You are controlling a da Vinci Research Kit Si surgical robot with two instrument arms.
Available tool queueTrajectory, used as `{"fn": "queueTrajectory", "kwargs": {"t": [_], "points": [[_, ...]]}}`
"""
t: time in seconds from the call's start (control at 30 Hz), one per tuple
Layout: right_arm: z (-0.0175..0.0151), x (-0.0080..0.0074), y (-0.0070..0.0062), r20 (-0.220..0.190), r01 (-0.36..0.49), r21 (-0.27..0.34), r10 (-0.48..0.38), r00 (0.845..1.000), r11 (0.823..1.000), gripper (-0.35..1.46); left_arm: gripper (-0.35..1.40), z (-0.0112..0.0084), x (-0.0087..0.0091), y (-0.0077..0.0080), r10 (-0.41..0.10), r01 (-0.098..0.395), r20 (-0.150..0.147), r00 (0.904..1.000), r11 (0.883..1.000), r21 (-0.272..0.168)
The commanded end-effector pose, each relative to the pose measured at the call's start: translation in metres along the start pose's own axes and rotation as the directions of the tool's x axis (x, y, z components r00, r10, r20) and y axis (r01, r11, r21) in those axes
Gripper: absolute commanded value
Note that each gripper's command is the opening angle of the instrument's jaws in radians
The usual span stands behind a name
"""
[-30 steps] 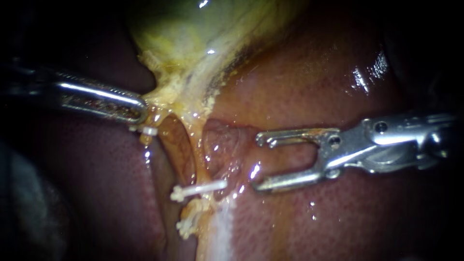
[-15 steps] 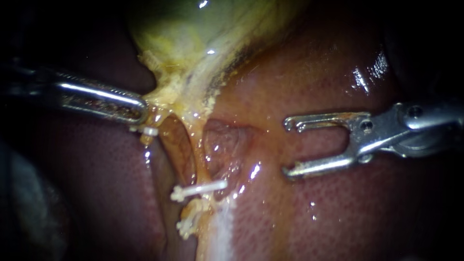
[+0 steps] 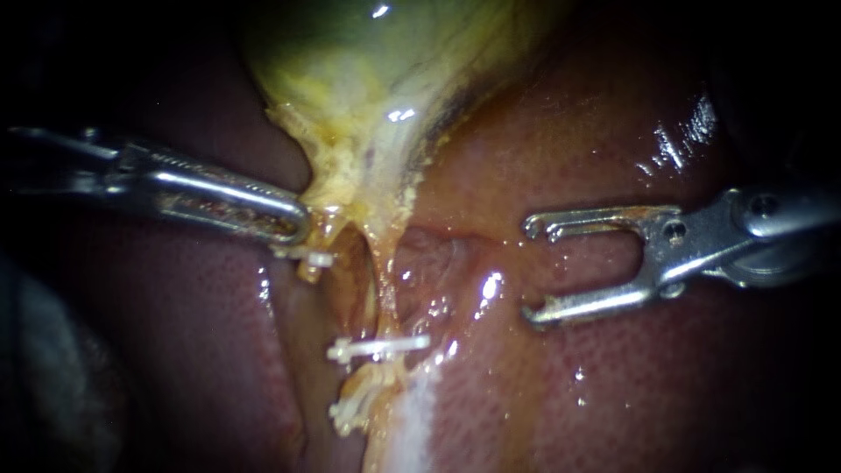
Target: Going back first clip right tube
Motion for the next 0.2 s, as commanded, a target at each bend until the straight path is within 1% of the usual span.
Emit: {"fn": "queueTrajectory", "kwargs": {"t": [0.03, 0.17, 0.2], "points": [[0.0000, 0.0000, 0.0000, 0.000, 0.000, 0.000, 0.000, 1.000, 1.000, 0.50, -0.35, 0.0003, -0.0002, -0.0001, 0.001, -0.001, 0.001, 1.0000, 1.000, 0.001], [0.0000, 0.0000, -0.0001, 0.000, 0.000, 0.000, 0.000, 1.000, 1.000, 0.50, -0.35, 0.0008, -0.0006, -0.0004, 0.007, -0.007, 0.003, 1.0000, 1.000, -0.003], [0.0000, 0.0000, -0.0001, 0.000, 0.000, 0.000, 0.000, 1.000, 1.000, 0.50, -0.35, 0.0009, -0.0006, -0.0005, 0.002, -0.001, 0.004, 1.0000, 1.000, -0.004]]}}
